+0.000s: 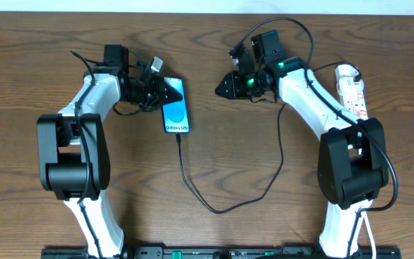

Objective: Plug charger to phone and switch on socket
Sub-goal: 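Lower the held blue phone toward the table with the left gripper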

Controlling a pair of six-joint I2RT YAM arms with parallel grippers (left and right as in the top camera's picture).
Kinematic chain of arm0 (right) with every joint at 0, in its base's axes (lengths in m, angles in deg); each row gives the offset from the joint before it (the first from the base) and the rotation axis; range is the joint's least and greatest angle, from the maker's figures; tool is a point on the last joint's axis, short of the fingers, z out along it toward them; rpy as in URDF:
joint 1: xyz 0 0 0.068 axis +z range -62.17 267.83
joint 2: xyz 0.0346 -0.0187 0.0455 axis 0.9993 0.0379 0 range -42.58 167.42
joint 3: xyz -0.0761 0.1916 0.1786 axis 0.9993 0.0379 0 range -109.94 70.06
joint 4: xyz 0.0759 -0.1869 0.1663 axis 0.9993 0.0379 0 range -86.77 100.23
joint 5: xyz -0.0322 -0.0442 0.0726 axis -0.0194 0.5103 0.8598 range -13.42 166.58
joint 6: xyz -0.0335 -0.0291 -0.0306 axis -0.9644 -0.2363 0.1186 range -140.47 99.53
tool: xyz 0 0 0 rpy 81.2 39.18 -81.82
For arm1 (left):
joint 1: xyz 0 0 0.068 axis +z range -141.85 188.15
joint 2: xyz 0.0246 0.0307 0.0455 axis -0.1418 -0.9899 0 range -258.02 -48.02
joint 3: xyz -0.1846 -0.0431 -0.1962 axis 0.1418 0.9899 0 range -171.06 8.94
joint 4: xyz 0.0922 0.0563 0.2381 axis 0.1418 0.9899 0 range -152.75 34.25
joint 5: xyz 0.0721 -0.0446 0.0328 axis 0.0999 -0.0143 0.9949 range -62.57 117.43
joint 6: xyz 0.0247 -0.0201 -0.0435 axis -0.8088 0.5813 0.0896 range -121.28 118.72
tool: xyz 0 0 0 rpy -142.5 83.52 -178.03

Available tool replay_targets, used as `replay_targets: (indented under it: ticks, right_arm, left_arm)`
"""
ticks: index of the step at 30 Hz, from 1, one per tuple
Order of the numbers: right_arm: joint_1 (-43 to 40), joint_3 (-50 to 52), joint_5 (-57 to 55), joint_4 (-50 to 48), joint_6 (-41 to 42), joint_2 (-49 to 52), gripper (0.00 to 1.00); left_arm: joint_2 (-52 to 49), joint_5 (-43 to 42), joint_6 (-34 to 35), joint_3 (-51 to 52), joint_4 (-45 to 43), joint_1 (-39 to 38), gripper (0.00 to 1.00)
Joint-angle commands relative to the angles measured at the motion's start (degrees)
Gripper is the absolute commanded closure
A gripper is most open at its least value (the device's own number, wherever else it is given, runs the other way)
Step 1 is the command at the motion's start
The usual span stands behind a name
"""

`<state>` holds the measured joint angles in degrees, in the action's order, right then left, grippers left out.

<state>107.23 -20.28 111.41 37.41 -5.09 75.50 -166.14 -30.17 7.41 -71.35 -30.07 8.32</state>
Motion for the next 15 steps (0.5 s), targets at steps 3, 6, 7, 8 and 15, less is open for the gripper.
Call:
replay_targets:
  ticks: [3, 6, 7, 8, 15]
  right_arm:
    - [1.2, -1.4, -6.0, 0.9, -2.8, -0.2, 0.71]
    - [1.3, -1.4, -6.4, 1.5, -2.8, -0.2, 0.7]
    - [1.3, -1.4, -6.4, 1.6, -2.8, -0.2, 0.69]
    - [1.3, -1.4, -6.4, 1.7, -2.8, -0.2, 0.69]
    - [1.3, -1.4, -6.4, 1.9, -2.8, -0.2, 0.69]
  left_arm:
    - [-4.0, 0.3, -1.0, -0.4, -1.2, 0.2, 0.92]
    - [-4.4, 3.1, -0.9, -0.4, -1.4, 0.1, 0.93]
    - [-4.4, 4.3, -0.9, -0.4, -1.4, 0.1, 0.93]
    - [-4.4, 4.9, -0.9, -0.4, -1.5, 0.2, 0.93]
    - [-5.7, 5.0, -0.5, -0.4, -1.4, 0.1, 0.93]
